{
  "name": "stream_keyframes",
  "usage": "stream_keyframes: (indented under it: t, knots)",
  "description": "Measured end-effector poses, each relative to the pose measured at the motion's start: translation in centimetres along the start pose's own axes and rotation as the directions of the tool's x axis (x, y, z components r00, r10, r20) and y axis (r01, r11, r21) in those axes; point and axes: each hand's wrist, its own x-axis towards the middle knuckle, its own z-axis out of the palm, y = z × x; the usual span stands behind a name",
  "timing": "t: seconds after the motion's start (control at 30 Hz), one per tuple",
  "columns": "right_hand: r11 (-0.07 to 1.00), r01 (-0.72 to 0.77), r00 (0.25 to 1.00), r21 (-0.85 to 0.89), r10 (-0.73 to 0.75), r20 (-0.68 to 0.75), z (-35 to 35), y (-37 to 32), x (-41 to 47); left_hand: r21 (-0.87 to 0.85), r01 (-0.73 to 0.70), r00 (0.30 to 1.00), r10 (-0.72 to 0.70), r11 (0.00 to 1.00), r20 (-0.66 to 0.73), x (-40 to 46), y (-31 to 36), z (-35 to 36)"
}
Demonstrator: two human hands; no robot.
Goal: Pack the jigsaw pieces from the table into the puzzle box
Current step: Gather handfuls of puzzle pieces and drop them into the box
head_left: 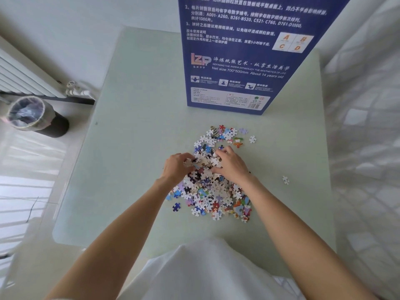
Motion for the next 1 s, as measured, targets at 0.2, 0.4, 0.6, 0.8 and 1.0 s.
stream_keyframes:
  t: [0.2, 0.4, 0.6, 0.8, 1.0]
  knots:
    - [1.0, 0.0, 1.0, -0.006, 0.0, -0.003, 0.3, 0.1, -1.1, 0.143, -0.035, 0.991, 0.015, 0.989, 0.133, -1.0, 0.1, 0.1]
    - [0.997, -0.048, 0.996, -0.056, 0.044, -0.076, 1.3, -0.7, -1.7, 0.251, -0.099, 0.988, 0.064, 0.963, 0.143, -1.0, 1.1, 1.5]
    - [0.997, -0.073, 0.987, 0.034, 0.077, -0.144, 1.4, -0.8, -1.8, 0.206, -0.08, 0.994, 0.063, 0.975, 0.087, -0.3, 1.6, 1.4]
    - [0.985, -0.139, 0.976, 0.105, 0.154, -0.151, 0.5, -0.1, -1.8, 0.217, -0.123, 0.992, 0.124, 0.968, 0.009, 0.3, 1.3, 0.3]
    - [0.95, -0.157, 0.953, 0.27, 0.218, -0.212, -0.2, 1.0, -2.1, 0.167, -0.094, 0.994, 0.102, 0.981, -0.044, 0.5, 0.8, -0.8]
